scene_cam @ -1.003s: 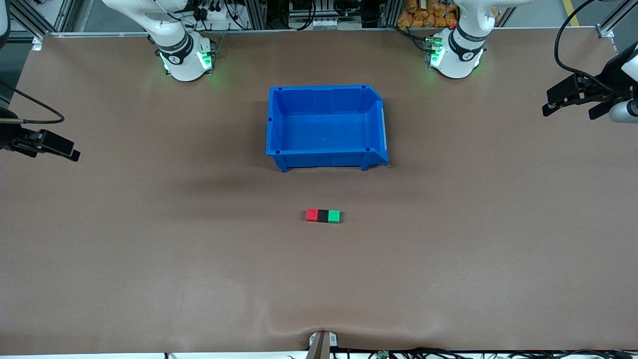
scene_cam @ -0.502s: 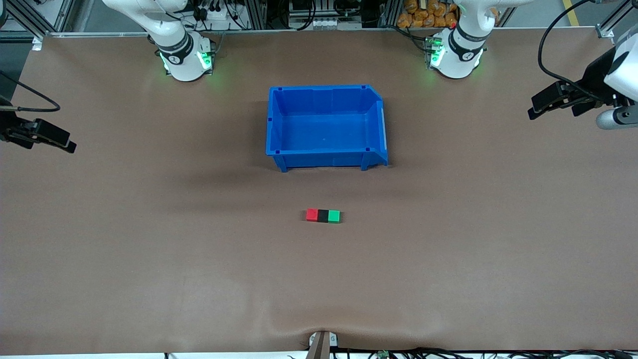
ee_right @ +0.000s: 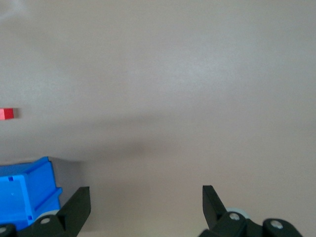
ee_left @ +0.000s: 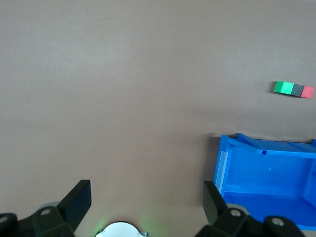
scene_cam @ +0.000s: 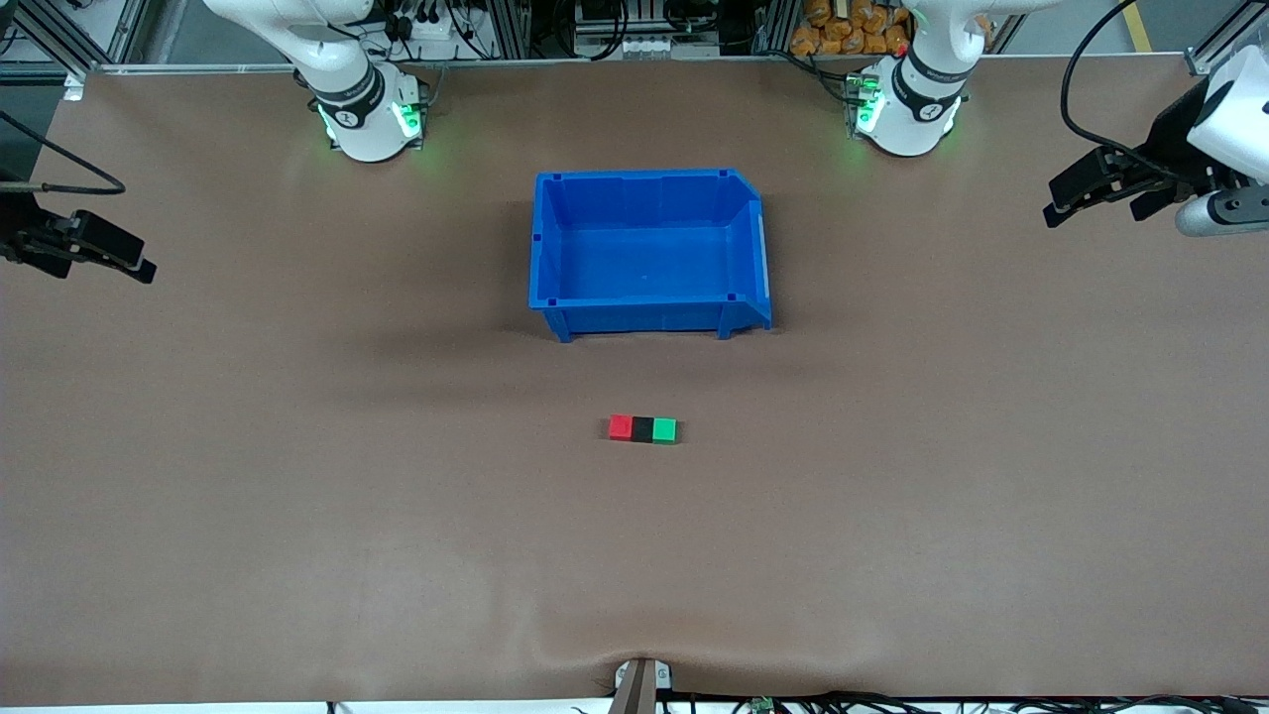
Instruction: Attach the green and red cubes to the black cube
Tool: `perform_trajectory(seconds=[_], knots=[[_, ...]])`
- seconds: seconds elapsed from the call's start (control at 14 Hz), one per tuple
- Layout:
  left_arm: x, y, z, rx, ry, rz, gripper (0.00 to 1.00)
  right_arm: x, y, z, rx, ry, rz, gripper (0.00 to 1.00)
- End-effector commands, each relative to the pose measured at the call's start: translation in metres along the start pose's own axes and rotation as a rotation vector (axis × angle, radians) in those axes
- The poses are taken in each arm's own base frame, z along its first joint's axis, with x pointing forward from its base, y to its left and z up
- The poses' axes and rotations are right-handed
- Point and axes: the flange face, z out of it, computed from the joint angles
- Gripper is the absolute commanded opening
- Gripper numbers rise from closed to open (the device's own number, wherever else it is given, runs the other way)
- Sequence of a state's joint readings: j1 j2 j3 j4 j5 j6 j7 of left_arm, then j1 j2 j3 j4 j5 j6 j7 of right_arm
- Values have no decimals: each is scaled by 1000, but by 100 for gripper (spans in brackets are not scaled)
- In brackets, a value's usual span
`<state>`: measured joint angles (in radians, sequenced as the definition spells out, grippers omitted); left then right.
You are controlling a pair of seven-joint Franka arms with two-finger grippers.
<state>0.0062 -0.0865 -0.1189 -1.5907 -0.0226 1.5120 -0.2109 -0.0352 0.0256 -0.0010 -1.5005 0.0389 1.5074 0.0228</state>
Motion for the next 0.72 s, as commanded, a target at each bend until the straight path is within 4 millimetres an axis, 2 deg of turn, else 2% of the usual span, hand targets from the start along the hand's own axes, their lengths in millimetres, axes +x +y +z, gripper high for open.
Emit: perform_trajectory(seconds=[0.0,0.36,0.64], knots=[[-5,-3,1,17,16,5,100,-11,9,-3,-8,8,-71,100],[0,-12,-1,81,29,100,100,-22,12,-5,-9,2,-69,100],[9,-10,-8,77,47,117,100,-24,13,-3,-9,-1,-67,100]])
